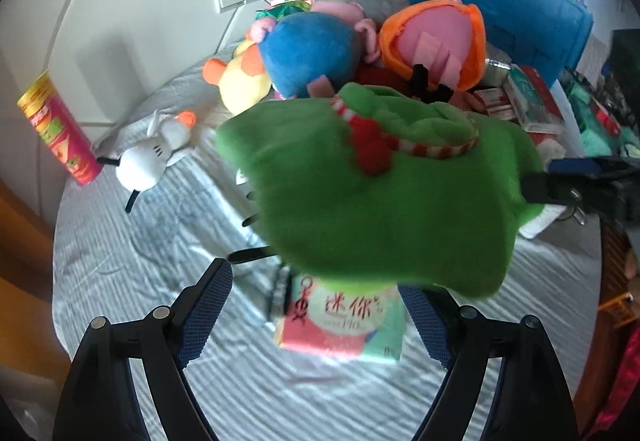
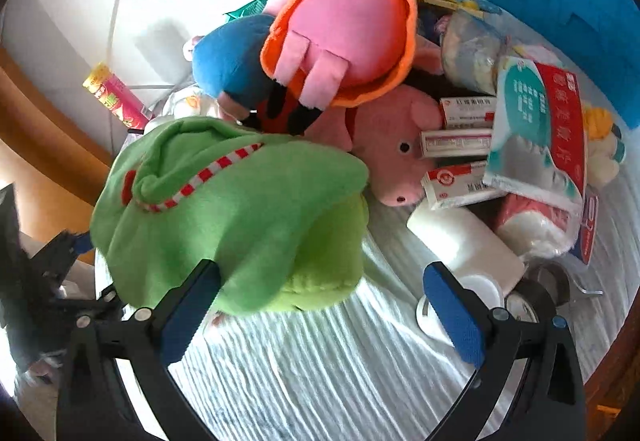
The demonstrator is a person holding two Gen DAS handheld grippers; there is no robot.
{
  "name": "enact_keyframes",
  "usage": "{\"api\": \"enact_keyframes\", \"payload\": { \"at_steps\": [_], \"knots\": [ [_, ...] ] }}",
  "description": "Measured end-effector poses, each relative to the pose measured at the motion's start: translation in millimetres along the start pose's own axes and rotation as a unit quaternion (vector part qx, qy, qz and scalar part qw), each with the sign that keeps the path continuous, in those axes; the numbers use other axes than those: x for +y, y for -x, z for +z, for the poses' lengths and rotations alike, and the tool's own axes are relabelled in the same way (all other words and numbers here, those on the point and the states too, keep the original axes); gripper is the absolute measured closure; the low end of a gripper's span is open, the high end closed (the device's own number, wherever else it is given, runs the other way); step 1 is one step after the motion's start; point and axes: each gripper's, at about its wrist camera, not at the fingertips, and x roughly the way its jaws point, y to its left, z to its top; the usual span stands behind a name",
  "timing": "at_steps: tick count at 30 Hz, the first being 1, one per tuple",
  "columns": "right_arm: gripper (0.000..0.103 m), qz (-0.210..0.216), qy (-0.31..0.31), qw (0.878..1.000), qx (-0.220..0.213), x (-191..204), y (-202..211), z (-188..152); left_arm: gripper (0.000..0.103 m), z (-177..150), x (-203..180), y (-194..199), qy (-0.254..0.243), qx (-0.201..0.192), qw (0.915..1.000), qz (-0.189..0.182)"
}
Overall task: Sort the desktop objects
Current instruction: 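Lift the green frog plush with the left tool above the table, then grasp the frog plush with right tool while left tool keeps holding it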
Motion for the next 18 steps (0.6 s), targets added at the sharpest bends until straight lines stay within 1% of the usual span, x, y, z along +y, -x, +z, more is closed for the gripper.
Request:
{"api": "enact_keyframes", "payload": {
  "at_steps": [2, 3, 4, 6, 9, 11, 12, 13, 14, 15, 18],
  "knots": [
    [0.000, 0.011, -0.006, 1.000, 0.010, 0, -3, -4, 0.019, 3, -1, -5, -0.001, -0.003, 1.0000, 0.003],
    [0.000, 0.013, -0.006, 1.000, 0.013, 1, -5, -5, 0.024, 5, -1, -7, -0.003, -0.003, 1.0000, 0.002],
    [0.000, 0.014, -0.004, 1.000, 0.015, 3, -6, -7, 0.034, 6, -1, -10, -0.005, 0.000, 1.0000, 0.000],
    [0.000, 0.010, 0.003, 1.000, 0.013, 8, -9, -8, 0.046, 8, 0, -16, -0.003, 0.008, 0.9999, -0.007],
    [0.000, 0.004, 0.003, 1.000, 0.002, 14, -20, -3, 0.046, 12, 3, -24, 0.004, 0.014, 0.9998, -0.011],
    [0.000, 0.003, -0.003, 1.000, -0.006, 16, -29, 1, 0.045, 15, 5, -25, 0.003, 0.010, 0.9998, -0.014],
    [0.000, -0.002, -0.005, 1.000, -0.012, 18, -33, 4, 0.041, 17, 5, -26, 0.001, 0.006, 0.9999, -0.013],
    [0.000, -0.006, -0.004, 1.000, -0.019, 19, -37, 6, 0.034, 19, 6, -27, -0.002, 0.001, 1.0000, -0.006],
    [0.000, -0.010, -0.004, 1.000, -0.026, 21, -41, 8, 0.030, 21, 7, -28, -0.004, -0.003, 1.0000, -0.001],
    [0.000, -0.011, -0.008, 0.999, -0.032, 20, -44, 11, 0.028, 23, 8, -28, -0.002, -0.008, 1.0000, 0.000],
    [0.000, -0.012, -0.028, 0.998, -0.049, 14, -53, 23, 0.028, 32, 13, -32, 0.009, -0.025, 0.9996, -0.003]
  ]
}}
